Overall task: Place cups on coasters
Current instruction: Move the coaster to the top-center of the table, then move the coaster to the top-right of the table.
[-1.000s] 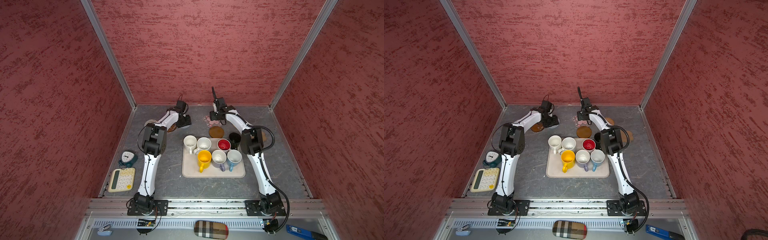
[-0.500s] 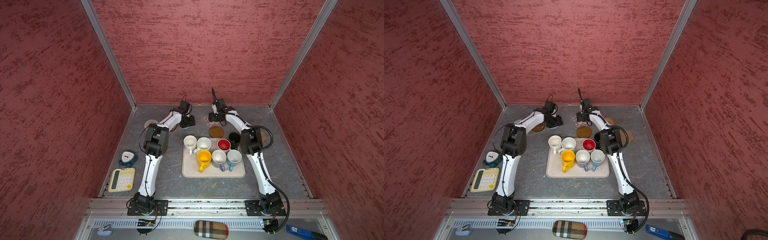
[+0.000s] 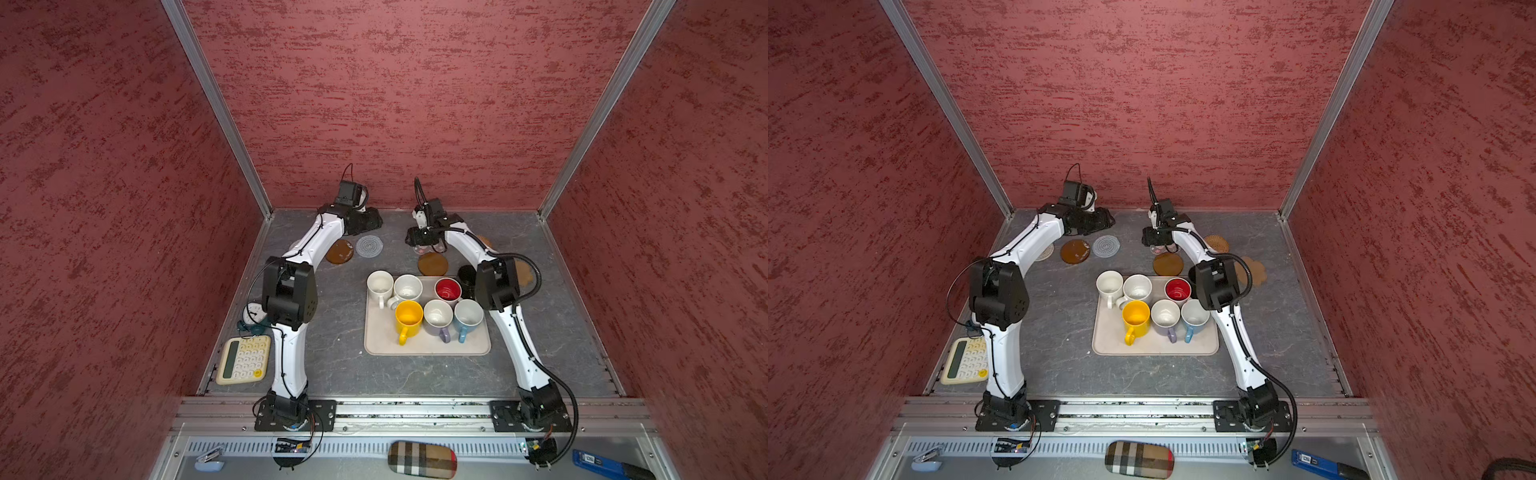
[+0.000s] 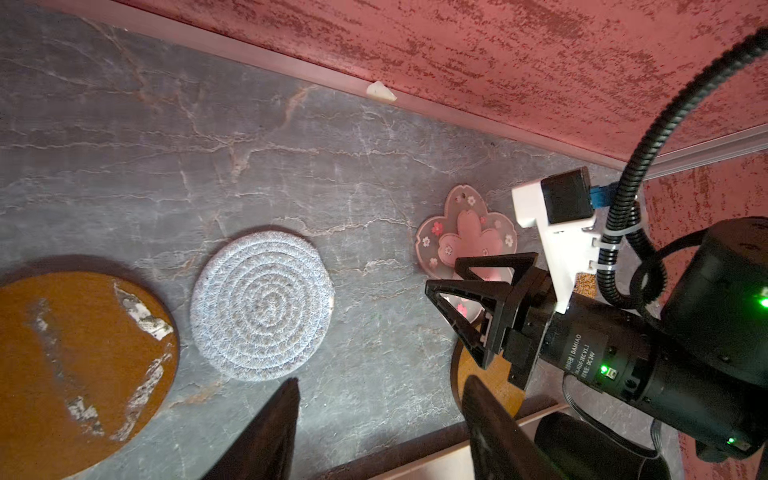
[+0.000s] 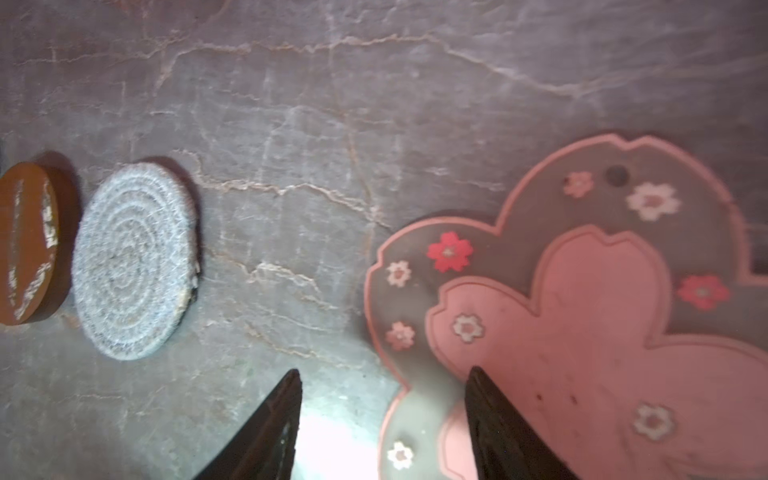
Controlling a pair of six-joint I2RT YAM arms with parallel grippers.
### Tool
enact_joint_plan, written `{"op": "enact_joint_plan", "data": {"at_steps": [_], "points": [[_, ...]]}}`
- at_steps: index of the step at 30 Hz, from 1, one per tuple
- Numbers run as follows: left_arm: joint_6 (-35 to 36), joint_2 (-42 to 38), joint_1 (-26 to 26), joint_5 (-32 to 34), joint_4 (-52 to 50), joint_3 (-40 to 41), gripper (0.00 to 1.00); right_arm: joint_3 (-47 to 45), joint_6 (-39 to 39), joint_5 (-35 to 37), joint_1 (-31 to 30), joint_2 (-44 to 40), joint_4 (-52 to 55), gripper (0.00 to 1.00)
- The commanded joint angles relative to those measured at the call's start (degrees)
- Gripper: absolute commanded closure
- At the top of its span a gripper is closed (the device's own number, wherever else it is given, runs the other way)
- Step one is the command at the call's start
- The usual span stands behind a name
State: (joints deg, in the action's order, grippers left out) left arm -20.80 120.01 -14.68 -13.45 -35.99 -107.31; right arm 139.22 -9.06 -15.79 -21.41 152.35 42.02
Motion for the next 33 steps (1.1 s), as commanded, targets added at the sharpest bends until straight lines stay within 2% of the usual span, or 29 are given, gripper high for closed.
{"op": "enact_joint_plan", "data": {"at_steps": [1,4,6,8,10,14,20,26,33], "points": [[0.2,0.4,0.4,-0.7,0.4,2.6,0.36,1.1,0.0,-0.8,-0.7,-0.5,2.5,0.37],[0.1,0.6,0.6,-0.6,0.9,3.2,0.36,1.1,1.2,1.8,-0.6,-3.2,3.8,0.34],[-0.2,0.8,0.5,-0.6,1.1,3.2,0.36,0.8,2.0,4.4,-0.9,-4.9,5.8,0.26],[-0.5,0.8,0.6,-0.4,1.5,3.3,0.35,-0.9,2.7,8.7,-1.5,-6.7,7.7,0.13],[-0.7,0.8,0.7,-0.4,2.1,3.5,0.33,-4.6,2.6,12.0,-1.9,-8.9,7.5,0.07],[-1.0,0.9,1.1,-0.4,2.4,3.8,0.31,-12.6,1.4,14.4,-2.5,-13.0,4.7,0.05],[-1.3,-0.1,1.8,-0.3,3.4,5.7,0.29,-19.2,0.6,17.1,-4.5,-16.4,2.8,0.03],[-1.8,-0.8,1.9,-0.4,4.4,7.4,0.27,-23.5,1.7,23.0,-6.3,-17.2,2.0,0.01],[-2.3,-1.4,1.7,-0.7,5.3,9.0,0.26,-29.9,3.5,31.9,-6.3,-19.9,0.0,0.04]]}}
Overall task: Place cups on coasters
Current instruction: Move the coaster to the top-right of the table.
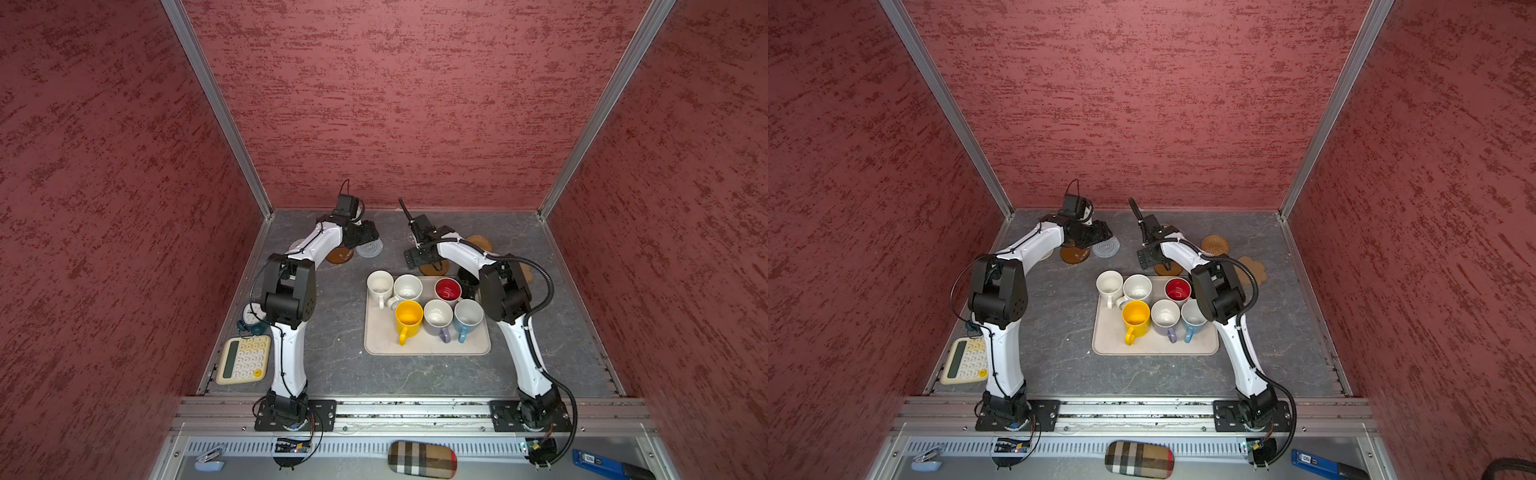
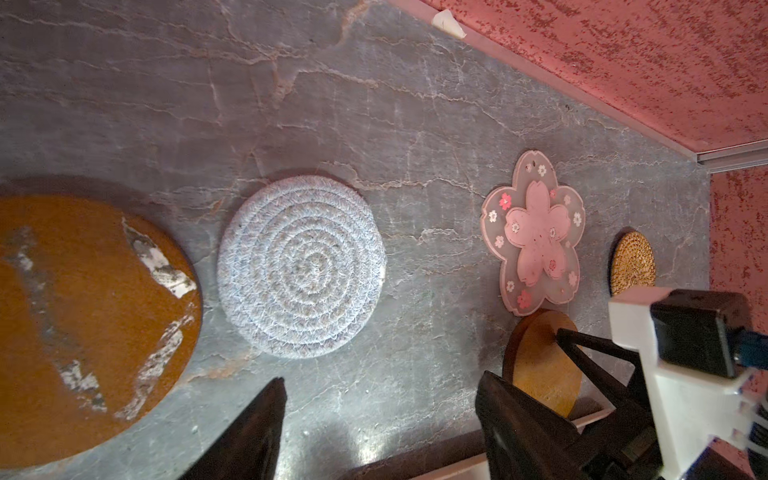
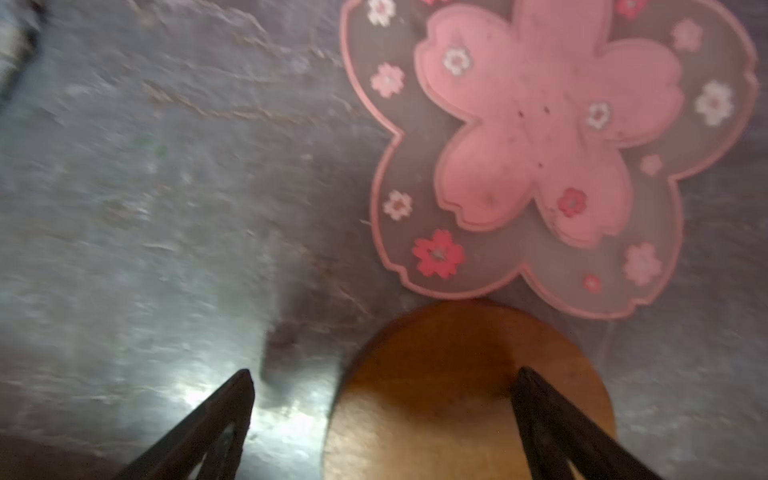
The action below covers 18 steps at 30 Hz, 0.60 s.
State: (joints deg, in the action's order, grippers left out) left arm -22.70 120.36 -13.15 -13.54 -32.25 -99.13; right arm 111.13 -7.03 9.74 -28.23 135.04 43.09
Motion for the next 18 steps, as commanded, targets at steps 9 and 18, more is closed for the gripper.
{"op": "enact_joint_plan", "data": {"at_steps": [9,18], "points": [[-0.8,-1.8,-0.7,-0.5,2.2,1.7,0.26,-5.9,2.3,8.8,1.7,-4.8,-2.7,0.09],[-0.8,-1.5,-1.3,-0.3,2.0,1.6,0.26,-8.7,2.8,9.1,5.1,-6.1,-3.7,0.11]]}}
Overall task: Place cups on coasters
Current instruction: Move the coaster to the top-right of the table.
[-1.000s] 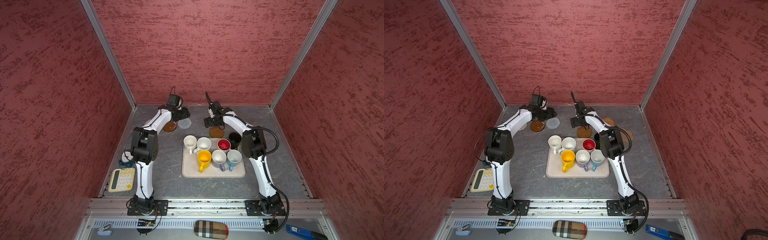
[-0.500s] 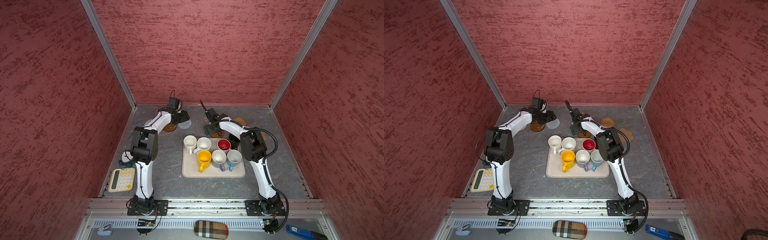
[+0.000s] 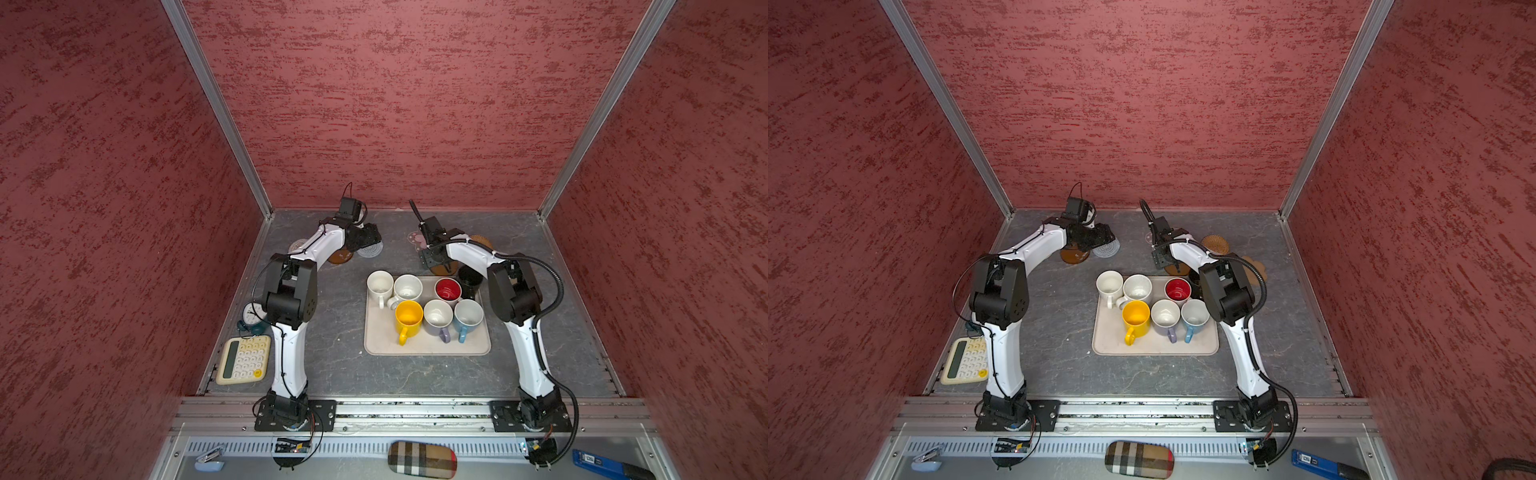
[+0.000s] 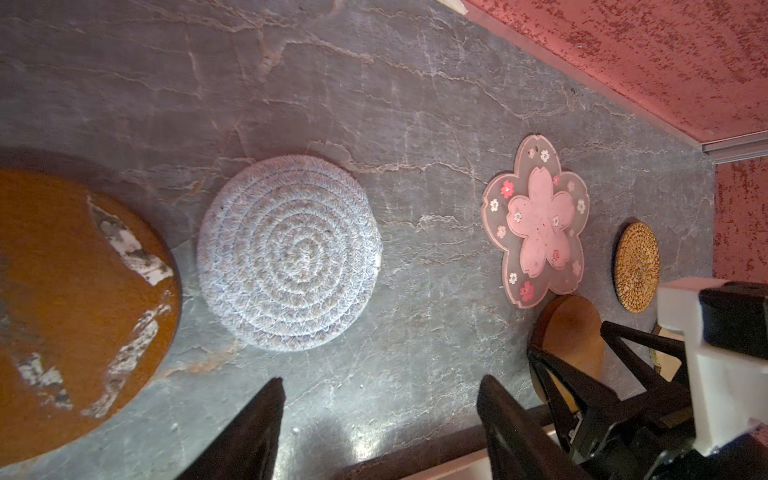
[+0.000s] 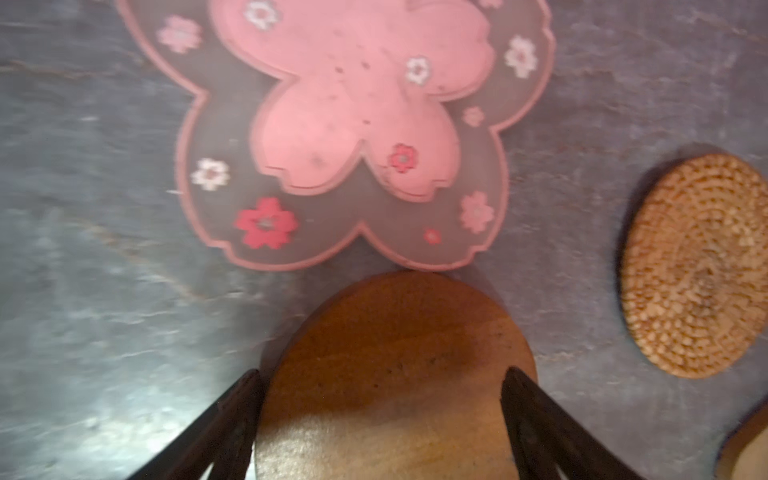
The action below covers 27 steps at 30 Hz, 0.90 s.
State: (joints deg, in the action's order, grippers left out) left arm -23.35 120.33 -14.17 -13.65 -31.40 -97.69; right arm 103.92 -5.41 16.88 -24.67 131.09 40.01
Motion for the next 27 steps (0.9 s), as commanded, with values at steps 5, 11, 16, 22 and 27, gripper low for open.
{"op": "enact_joint_plan", "data": {"at_steps": [5,11,16,22,27], "points": [[-0.6,-0.7,-0.4,-1.1,0.9,-1.6,0.25,-2.5,1.2,1.7,3.3,-2.9,-1.3,0.11],[0.1,0.7,-0.4,-0.6,-1.1,-4.2,0.25,-1.8,1.5,-2.5,4.6,-4.0,-2.5,0.10],[0.7,1.6,-0.2,-0.6,-2.3,-5.3,0.25,1.2,2.3,-7.1,4.7,-4.8,-3.3,0.08],[2.1,5.1,0.7,0.2,-4.0,-8.1,0.24,11.3,2.0,-14.7,5.4,-0.7,-1.1,0.06],[3.0,10.5,1.4,-0.2,-7.5,-14.6,0.27,22.5,0.6,-19.8,6.4,6.4,1.5,0.13]]}}
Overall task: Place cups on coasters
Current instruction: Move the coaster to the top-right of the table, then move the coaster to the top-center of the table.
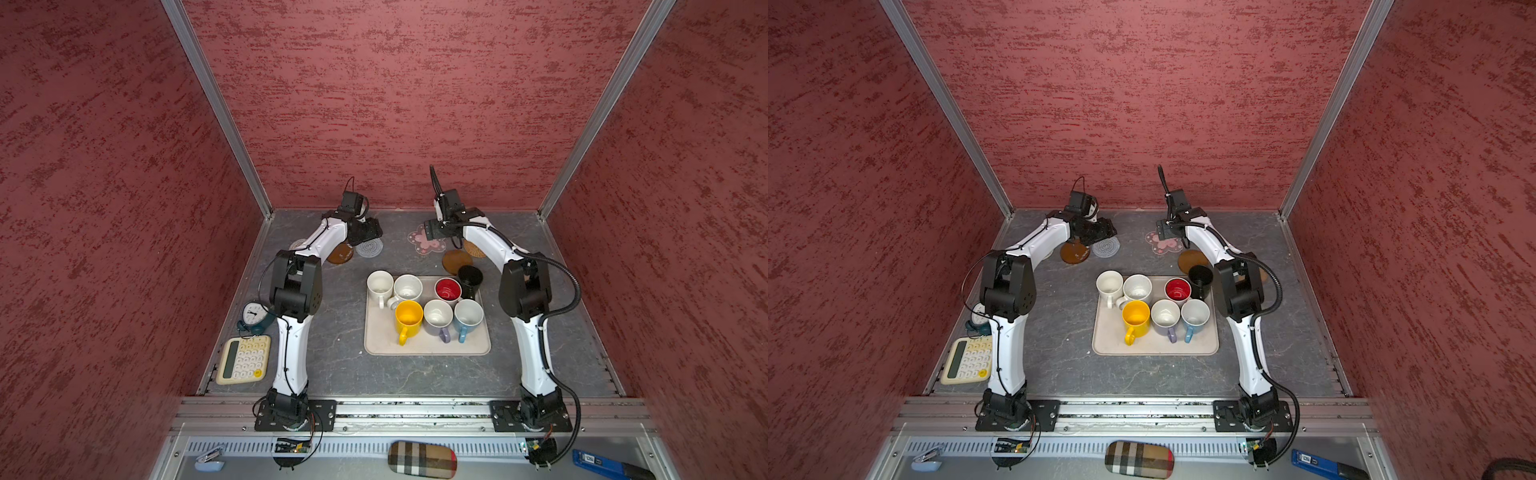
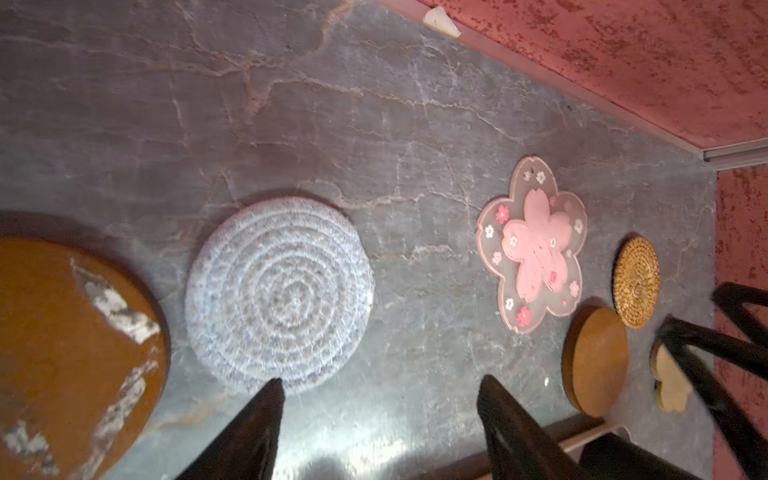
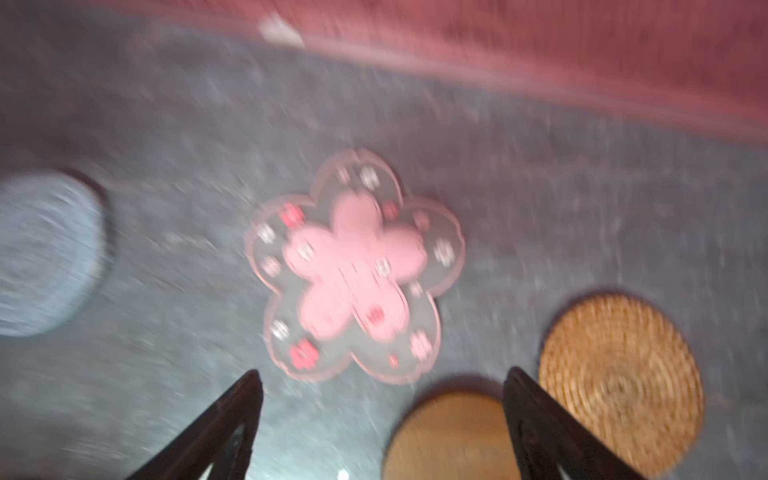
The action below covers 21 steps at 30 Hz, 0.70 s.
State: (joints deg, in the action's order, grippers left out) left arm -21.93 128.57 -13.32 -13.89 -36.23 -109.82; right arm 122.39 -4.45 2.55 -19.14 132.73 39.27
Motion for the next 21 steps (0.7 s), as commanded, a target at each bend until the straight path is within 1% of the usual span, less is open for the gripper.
{"op": "enact_joint_plan", "data": {"at_steps": [1,4,6,14,21], "points": [[1.7,3.0,0.6,0.1,-2.6,-2.9,0.29,7.1,-0.9,-6.6,1.2,6.6,3.2,0.14],[1.7,4.8,0.8,0.2,-2.8,-3.9,0.30,13.4,-2.1,-9.2,1.6,11.0,5.0,0.15],[1.7,5.9,0.8,-0.1,-2.3,-3.9,0.31,15.1,-2.6,-10.8,1.8,12.6,4.7,0.15],[1.3,8.6,0.5,-1.1,-1.3,-4.4,0.31,15.5,-5.7,-15.0,3.3,15.3,2.7,0.14],[0.9,8.7,-1.9,-1.6,-0.1,-2.7,0.31,15.5,-6.7,-16.1,5.0,15.7,2.3,0.12]]}}
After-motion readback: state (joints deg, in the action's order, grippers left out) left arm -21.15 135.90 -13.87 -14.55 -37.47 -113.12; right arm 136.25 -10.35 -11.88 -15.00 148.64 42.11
